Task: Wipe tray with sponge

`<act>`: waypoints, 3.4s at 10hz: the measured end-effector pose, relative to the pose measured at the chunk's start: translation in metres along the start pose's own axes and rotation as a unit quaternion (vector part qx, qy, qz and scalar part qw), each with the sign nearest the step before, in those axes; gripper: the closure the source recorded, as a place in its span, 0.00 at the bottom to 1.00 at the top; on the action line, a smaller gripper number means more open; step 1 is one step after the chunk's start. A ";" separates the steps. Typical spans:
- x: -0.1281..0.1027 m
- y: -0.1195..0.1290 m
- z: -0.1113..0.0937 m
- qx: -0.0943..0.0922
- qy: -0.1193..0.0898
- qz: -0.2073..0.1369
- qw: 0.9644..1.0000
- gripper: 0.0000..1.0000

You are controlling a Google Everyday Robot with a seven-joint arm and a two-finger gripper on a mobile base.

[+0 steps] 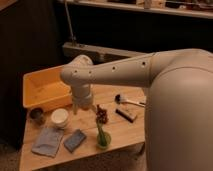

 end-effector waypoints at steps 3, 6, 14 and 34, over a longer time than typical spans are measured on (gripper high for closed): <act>0.000 0.000 0.000 0.000 0.000 0.000 1.000 0.35; 0.000 0.000 0.000 0.000 0.000 0.000 1.000 0.35; 0.000 0.000 -0.001 0.000 0.000 0.000 1.000 0.35; -0.028 0.093 0.012 -0.009 0.017 0.079 0.997 0.35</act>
